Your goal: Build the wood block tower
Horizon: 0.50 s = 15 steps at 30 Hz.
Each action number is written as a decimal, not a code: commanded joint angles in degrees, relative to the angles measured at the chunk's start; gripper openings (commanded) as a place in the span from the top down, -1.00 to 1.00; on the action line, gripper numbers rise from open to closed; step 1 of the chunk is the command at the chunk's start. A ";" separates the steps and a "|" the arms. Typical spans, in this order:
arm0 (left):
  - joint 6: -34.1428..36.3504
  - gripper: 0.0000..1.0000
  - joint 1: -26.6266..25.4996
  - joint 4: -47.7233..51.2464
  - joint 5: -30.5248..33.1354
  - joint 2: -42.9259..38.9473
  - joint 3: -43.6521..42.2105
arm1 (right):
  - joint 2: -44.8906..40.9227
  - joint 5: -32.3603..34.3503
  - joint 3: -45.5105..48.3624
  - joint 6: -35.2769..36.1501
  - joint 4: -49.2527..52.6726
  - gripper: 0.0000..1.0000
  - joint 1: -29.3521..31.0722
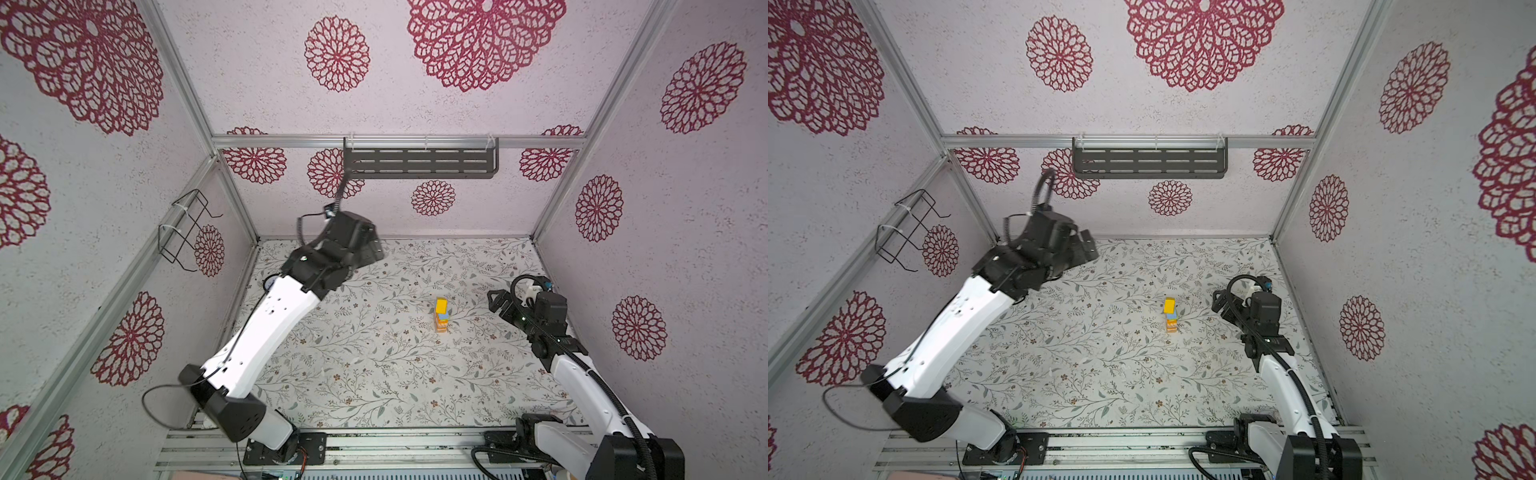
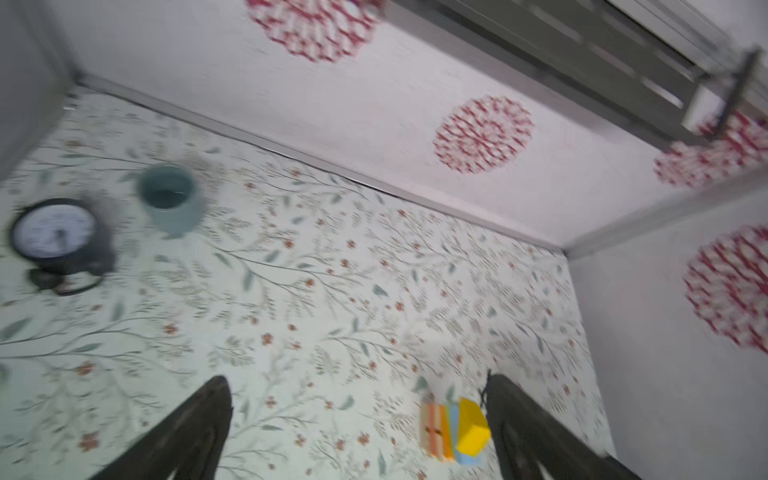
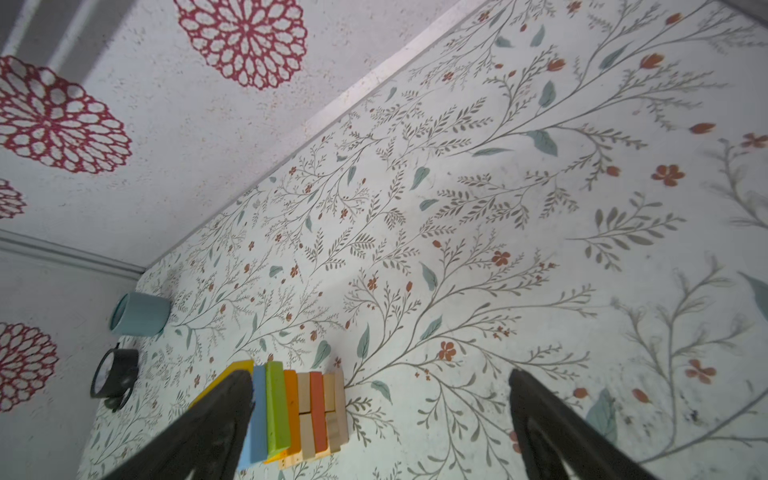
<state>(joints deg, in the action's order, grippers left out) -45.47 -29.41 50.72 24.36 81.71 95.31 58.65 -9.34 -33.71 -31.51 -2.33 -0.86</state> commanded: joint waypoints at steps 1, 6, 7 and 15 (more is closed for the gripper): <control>6.00 -0.95 6.07 -8.69 1.66 -9.21 -11.50 | -0.01 9.35 1.20 3.17 -7.18 -0.98 -0.43; 16.85 -0.95 11.25 -32.39 6.07 -24.44 -36.95 | -0.29 16.12 6.19 11.66 -18.72 -0.98 -0.46; 17.02 -0.95 12.23 -35.98 7.19 -26.34 -40.84 | -0.36 17.51 6.89 12.87 -20.28 -0.98 -0.46; 23.40 -0.95 26.55 -39.89 1.12 -20.20 -47.41 | 2.01 24.73 14.47 14.99 -33.03 -0.98 -0.46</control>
<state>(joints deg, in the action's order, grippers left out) -28.36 -6.22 16.99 28.58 58.67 49.10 59.86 10.85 -21.76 -18.65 -25.71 -1.10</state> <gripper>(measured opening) 0.974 0.989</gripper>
